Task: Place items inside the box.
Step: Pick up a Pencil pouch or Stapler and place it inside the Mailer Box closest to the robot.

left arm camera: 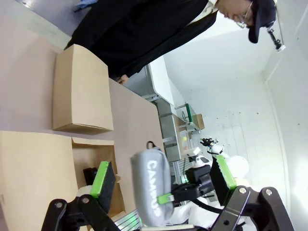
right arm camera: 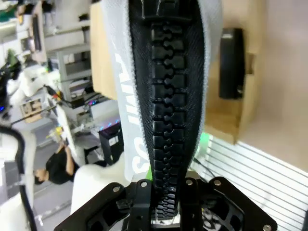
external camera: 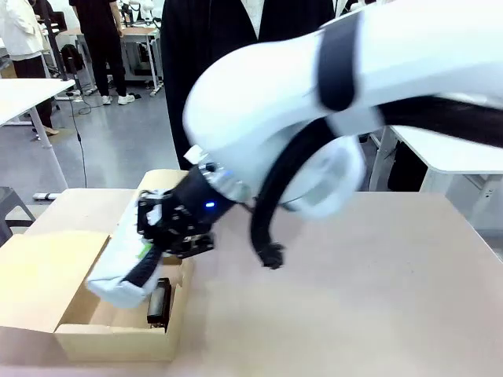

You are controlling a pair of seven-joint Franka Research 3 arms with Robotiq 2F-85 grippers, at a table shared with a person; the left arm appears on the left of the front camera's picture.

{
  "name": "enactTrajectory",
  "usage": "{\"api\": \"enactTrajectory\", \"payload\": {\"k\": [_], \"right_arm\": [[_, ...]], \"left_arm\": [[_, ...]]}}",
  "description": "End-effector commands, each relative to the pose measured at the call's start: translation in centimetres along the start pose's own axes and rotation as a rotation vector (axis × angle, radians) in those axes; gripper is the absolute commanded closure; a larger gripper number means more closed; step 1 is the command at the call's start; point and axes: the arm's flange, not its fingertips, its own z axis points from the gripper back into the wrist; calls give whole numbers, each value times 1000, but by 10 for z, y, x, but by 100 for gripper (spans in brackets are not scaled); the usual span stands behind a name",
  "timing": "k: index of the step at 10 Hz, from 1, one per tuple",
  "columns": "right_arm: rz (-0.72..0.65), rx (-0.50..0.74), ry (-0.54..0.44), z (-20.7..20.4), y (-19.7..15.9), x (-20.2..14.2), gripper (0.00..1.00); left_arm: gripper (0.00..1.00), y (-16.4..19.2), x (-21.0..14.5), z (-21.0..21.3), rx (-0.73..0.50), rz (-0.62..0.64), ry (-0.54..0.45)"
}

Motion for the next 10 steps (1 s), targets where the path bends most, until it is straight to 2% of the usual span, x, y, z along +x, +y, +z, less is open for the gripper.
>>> {"api": "enactTrajectory", "payload": {"k": [1,2,3,4,5,6,8,10], "right_arm": [[-19,-77,-51,-36,26,22,91],[0,0,0,0,0,0,91],[0,0,0,0,0,0,91],[-8,-31,-11,-31,5,14,91],[-167,-187,-85,-41,15,13,91],[-218,-276,-111,-58,37,18,91],[-248,-299,-134,-68,62,25,91],[-258,-383,-130,-82,73,30,91]], "left_arm": [[0,0,0,0,-24,-16,-12],[0,0,0,0,-24,-16,-12],[0,0,0,0,-24,-16,-12],[0,0,0,0,-24,-16,-12],[0,0,0,0,-24,-16,-12],[0,0,0,0,-24,-16,-12],[0,0,0,0,-24,-16,-12],[0,0,0,0,-24,-16,-12]]}}
